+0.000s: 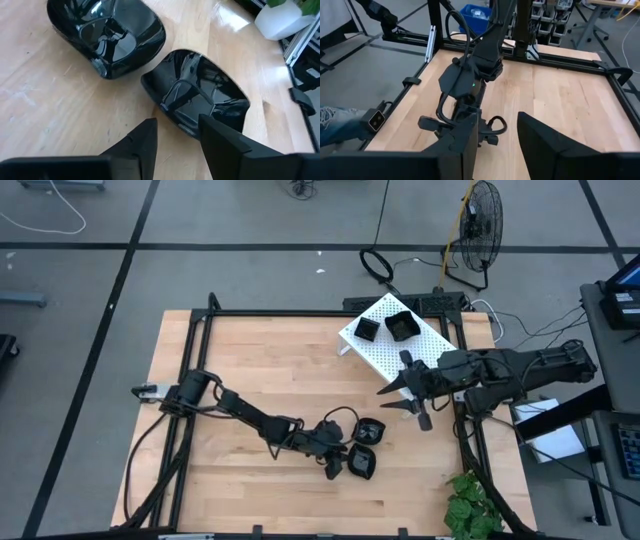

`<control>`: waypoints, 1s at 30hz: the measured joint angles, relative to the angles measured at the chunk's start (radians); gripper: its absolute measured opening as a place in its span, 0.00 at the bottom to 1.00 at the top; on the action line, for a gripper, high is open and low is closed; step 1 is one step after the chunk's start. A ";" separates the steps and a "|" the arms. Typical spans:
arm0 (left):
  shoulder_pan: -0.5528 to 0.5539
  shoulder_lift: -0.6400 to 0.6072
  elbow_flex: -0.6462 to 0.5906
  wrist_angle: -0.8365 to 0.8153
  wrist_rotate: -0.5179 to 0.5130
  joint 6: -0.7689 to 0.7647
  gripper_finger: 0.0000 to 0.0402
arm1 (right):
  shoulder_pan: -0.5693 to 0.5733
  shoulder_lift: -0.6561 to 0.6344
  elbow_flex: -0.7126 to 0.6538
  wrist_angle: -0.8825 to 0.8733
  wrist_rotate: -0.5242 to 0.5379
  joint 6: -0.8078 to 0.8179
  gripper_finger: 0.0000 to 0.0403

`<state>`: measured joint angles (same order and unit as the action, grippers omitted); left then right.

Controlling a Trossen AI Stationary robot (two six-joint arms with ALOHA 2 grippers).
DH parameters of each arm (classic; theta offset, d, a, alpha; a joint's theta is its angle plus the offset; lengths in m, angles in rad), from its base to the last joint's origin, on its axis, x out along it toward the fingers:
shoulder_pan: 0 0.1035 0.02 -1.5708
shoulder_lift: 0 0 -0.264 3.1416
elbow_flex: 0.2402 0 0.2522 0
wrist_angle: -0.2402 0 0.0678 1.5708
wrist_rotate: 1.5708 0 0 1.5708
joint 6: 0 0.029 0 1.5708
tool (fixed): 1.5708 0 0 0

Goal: Pick & Place Mini shaped plates
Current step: Stack the black leaf shaped plate on top of the other black leaf shaped plates on the shelf

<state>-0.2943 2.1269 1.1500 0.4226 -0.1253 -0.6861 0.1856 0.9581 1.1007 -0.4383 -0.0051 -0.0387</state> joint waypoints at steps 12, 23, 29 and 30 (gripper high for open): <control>0.000 0.000 0.000 -0.009 0.001 0.002 0.39 | 0.000 0.001 0.000 0.000 0.002 0.000 0.32; -0.007 -0.005 0.000 -0.010 -0.003 0.127 0.36 | 0.000 0.001 0.000 0.000 0.003 0.000 0.32; -0.061 -0.077 0.000 -0.012 -0.080 0.314 0.18 | 0.000 0.001 0.001 0.000 0.003 0.000 0.32; -0.068 -0.085 0.000 -0.005 -0.087 0.334 0.14 | 0.000 0.001 0.001 0.000 0.003 0.000 0.32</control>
<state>-0.3622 2.0421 1.1496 0.4175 -0.2118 -0.3522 0.1852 0.9592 1.1015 -0.4385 -0.0025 -0.0383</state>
